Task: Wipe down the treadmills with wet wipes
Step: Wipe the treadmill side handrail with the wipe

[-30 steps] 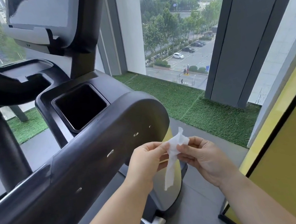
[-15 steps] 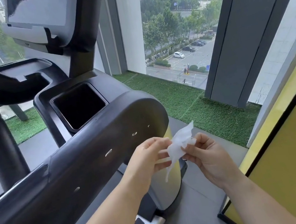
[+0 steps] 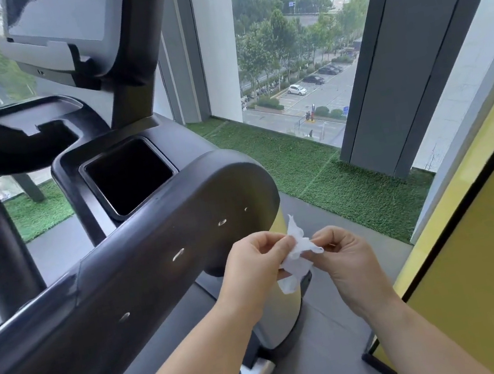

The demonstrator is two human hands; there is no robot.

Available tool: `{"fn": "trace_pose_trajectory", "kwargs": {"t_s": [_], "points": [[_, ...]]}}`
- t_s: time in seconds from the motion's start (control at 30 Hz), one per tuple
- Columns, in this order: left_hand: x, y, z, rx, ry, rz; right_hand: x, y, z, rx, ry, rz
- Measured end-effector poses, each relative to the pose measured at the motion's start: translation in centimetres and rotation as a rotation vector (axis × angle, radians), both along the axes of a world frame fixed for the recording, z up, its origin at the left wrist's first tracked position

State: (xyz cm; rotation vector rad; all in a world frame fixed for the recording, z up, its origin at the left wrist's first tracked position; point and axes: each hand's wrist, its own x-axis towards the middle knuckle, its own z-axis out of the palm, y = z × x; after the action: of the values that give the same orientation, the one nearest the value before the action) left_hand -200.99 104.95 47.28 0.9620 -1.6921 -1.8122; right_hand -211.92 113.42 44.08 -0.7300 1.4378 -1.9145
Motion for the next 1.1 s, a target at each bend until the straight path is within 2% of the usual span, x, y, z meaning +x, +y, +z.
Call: {"fn": "trace_pose_trajectory", "kwargs": {"t_s": [0.1, 0.23, 0.33, 0.43, 0.53, 0.63, 0.7, 0.8, 0.87, 0.93, 1.03, 1.1], "points": [[-0.1, 0.2, -0.1, 0.056, 0.033, -0.017, -0.2, 0.0, -0.3, -0.007, -0.006, -0.055], [-0.1, 0.0, 0.1, -0.132, -0.075, -0.046, -0.1, -0.1, -0.5, -0.009, 0.089, -0.060], [-0.1, -0.2, 0.2, -0.156, -0.036, 0.003, 0.0, -0.3, -0.7, -0.034, 0.109, -0.055], [0.0, -0.7, 0.1, 0.040, 0.078, 0.112, 0.0, -0.4, -1.5, -0.072, 0.200, -0.082], [0.0, -2.2, 0.0, 0.329, 0.190, 0.230, 0.2, 0.4, -3.0, -0.083, 0.409, -0.095], [0.0, -3.0, -0.1, 0.420, 0.265, 0.285, 0.7, 1.9, -4.6, 0.048, 0.461, 0.023], [0.1, -3.1, -0.2, 0.325, 0.238, 0.278, 0.8, 2.6, -4.6, 0.145, 0.416, 0.061], [0.3, -3.0, 0.2, 0.203, 0.225, 0.160, -0.2, 2.3, -2.4, 0.111, 0.198, -0.085], [0.2, -3.0, 0.5, 0.153, 0.217, 0.073, -1.7, 1.5, -0.6, 0.122, 0.075, -0.008], [0.0, -2.8, 0.6, 0.126, 0.209, 0.021, -2.7, 0.5, 0.8, 0.219, -0.029, 0.113], [-0.1, -2.5, 0.7, 0.129, 0.216, 0.047, -2.4, -0.3, 1.2, 0.328, -0.159, 0.257], [0.1, -2.7, 0.8, 0.212, 0.229, 0.109, -2.0, -0.2, 0.3, 0.289, -0.235, 0.272]]}}
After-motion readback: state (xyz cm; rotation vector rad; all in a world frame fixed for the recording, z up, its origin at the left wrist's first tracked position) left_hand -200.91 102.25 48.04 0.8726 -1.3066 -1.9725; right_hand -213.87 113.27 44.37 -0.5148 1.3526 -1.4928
